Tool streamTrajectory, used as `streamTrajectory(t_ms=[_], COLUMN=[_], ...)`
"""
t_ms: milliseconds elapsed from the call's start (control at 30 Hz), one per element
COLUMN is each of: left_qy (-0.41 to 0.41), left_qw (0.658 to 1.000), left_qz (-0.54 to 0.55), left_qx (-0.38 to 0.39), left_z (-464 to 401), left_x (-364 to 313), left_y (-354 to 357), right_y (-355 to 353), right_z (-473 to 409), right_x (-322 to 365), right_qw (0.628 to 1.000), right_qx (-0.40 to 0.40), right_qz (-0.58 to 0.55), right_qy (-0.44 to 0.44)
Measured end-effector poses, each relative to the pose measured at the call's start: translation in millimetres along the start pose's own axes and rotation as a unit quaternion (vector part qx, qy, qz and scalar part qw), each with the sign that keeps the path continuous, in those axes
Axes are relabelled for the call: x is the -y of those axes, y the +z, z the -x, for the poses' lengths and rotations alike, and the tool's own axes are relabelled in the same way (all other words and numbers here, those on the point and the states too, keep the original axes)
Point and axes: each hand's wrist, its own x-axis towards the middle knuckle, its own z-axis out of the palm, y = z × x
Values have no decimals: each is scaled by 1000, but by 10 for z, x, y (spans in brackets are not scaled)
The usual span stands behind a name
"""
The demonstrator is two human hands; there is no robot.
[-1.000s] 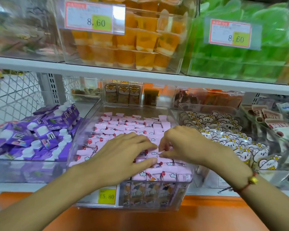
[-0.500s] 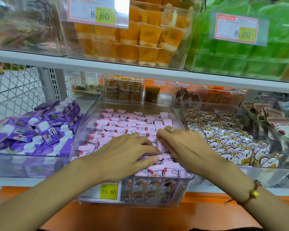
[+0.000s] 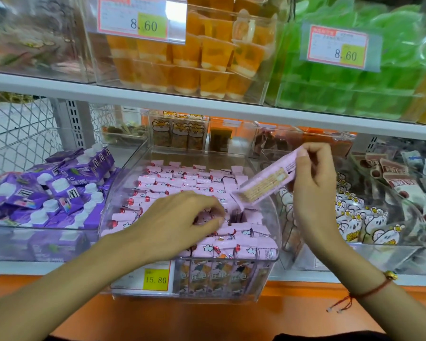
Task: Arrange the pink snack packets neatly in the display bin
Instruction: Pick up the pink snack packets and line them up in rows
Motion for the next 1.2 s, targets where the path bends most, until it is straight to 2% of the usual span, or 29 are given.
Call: streamTrajectory(t_ms=[67, 100, 167, 233, 333, 400, 467, 533, 633, 767, 900, 1033, 1133, 1200], left_qy=[-41, -29, 53, 135, 151, 78, -40, -134, -189, -186, -132, -75, -96, -97], left_qw=[994, 989, 983, 975, 966, 951, 905, 868, 841, 859, 872, 902, 919, 960], left_qz=[50, 81, 105, 79, 107, 238, 383, 444, 483, 453, 439, 393, 351, 244], left_qx=[-91, -121, -142, -158, -180, -181, -179, -177, -156, -149, -171, -163, -153, -99], left_z=[-9, -13, -21, -14, -21, -30, -51, -79, -92, -102, -94, -83, -102, -76], left_x=[-31, -51, -106, -154, -176, -213, -247, -242, -244, -236, -200, -189, -118, -48], left_y=[-25, -37, -68, -87, -87, -101, -116, -109, -120, -92, -80, -48, -9, 4], right_y=[-2, 1, 13, 34, 70, 76, 62, 31, 8, 39, 54, 63, 44, 3], right_z=[5, 12, 25, 39, 38, 21, 11, 19, 66, 155, 151, 158, 79, 3], right_x=[-3, 2, 29, 45, 53, 46, 33, 37, 70, 99, 111, 93, 61, 11], right_qw=[992, 986, 977, 969, 956, 954, 966, 981, 973, 942, 922, 915, 950, 974], right_qx=[31, 46, 76, 103, 144, 163, 161, 155, 226, 308, 292, 316, 237, 166], right_qz=[-65, -88, -108, -131, -130, -100, -52, -12, -2, 112, 198, 177, 140, 113], right_qy=[100, 135, 168, 180, 221, 232, 197, 118, 34, -71, -162, -177, -144, -104])
